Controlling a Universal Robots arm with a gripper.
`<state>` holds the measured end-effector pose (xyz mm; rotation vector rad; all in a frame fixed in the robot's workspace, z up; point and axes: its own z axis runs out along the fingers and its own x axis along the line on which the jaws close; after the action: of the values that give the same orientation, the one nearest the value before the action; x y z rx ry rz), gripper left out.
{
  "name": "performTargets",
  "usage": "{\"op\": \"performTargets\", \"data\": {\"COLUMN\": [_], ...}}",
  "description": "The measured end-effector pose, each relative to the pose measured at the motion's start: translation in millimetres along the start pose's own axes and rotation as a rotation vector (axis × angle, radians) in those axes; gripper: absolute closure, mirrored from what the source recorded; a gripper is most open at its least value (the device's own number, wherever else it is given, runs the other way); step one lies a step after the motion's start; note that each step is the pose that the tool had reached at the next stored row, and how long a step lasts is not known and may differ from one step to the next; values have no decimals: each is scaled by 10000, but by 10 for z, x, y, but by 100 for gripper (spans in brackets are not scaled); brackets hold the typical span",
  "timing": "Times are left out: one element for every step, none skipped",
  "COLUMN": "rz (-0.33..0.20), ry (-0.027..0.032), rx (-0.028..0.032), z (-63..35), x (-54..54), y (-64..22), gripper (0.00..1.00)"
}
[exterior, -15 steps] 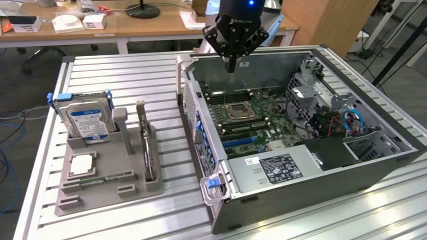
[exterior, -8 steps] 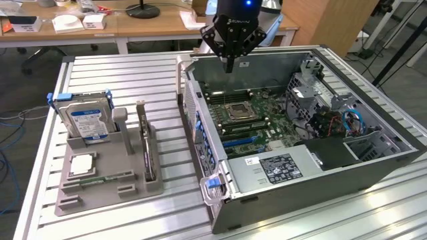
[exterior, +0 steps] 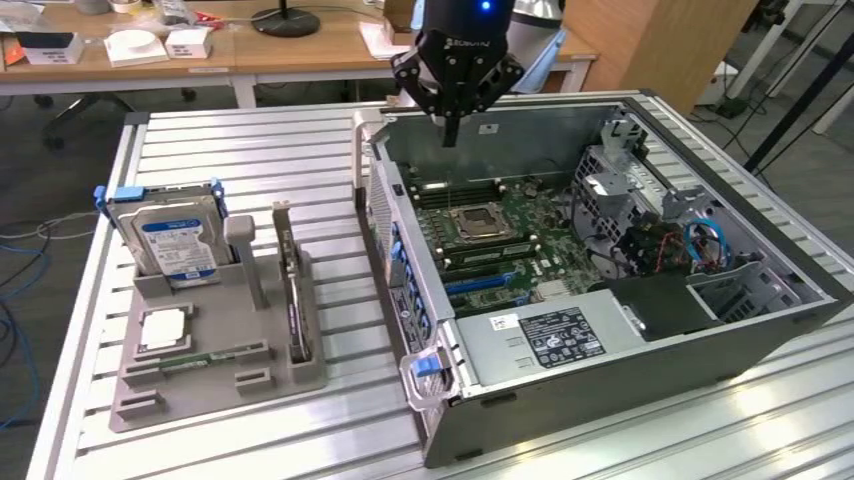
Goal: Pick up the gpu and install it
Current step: 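Reach for the gpu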
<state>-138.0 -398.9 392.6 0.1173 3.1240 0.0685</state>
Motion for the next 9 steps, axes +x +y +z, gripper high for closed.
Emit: {"op": "performTargets", "data": {"rz": [-1, 0, 0, 0, 0, 1, 1, 1, 1], "ry": [-1, 0, 0, 0, 0, 0, 0, 0, -1], "rx": [-1, 0, 1, -1, 0, 0, 0, 0, -1], "z": [1, 1, 1, 1, 1, 2, 2, 2, 2], "x": [10, 20, 31, 41, 50, 59, 69, 78, 84], "y": [-1, -2, -2, -3, -4, -4, -5, -6, -6], "gripper": [89, 89, 89, 89, 89, 89, 89, 89, 89]}}
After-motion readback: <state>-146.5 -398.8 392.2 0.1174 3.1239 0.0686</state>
